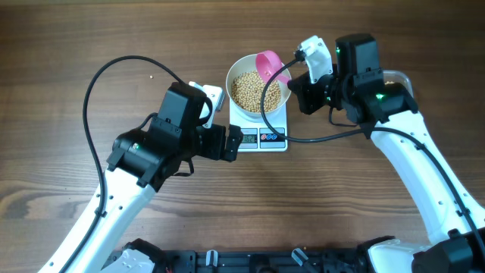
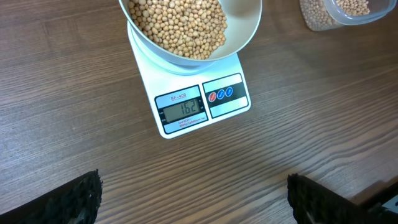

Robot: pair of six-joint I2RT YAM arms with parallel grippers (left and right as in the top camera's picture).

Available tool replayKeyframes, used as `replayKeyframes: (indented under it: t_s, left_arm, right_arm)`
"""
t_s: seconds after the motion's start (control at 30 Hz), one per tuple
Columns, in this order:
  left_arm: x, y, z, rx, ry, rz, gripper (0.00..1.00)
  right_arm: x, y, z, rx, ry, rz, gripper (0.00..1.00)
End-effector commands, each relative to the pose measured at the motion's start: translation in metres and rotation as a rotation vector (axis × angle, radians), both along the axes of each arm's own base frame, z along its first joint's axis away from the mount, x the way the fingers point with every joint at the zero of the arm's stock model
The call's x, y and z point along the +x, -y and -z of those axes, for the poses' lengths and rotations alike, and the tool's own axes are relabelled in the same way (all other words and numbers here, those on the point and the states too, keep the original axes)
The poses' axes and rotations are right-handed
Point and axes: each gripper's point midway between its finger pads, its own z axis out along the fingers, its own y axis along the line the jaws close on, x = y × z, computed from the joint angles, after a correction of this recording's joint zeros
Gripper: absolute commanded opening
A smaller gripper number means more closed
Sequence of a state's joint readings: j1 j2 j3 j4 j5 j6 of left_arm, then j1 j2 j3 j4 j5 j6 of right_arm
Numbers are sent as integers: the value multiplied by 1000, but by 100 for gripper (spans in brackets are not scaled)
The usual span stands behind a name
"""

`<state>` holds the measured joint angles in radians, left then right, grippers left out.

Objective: Scoop item into bowl and weigh 150g on scale

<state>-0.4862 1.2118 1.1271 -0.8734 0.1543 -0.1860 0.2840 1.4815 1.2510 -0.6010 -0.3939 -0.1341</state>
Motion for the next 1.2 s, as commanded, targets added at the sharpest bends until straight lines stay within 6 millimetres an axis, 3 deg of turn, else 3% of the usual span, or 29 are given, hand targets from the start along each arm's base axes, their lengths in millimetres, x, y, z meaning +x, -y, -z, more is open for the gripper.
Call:
replayKeyframes:
  t_s: [0.0, 0.43, 0.57, 0.73, 0.9, 1.17]
  left_arm:
    - [-1, 3, -2, -9, 0, 9, 100]
    - [-1, 3, -2, -9, 0, 9, 100]
    - [-1, 3, -2, -9, 0, 9, 100]
    - [-1, 3, -2, -9, 0, 9, 100]
    - [-1, 3, -2, -9, 0, 9, 100]
    - [-1, 3, -2, -9, 0, 9, 100]
  right_arm:
    - [0, -2, -5, -30, 68, -86, 4]
    - [9, 3, 5, -94, 92, -84, 4]
    - [13, 2, 22, -104, 51, -84, 4]
    - [35, 14, 53, -162, 4, 29, 4]
    - [45, 15, 56, -150, 8, 76, 4]
    - [35, -5, 71, -157, -46, 70, 4]
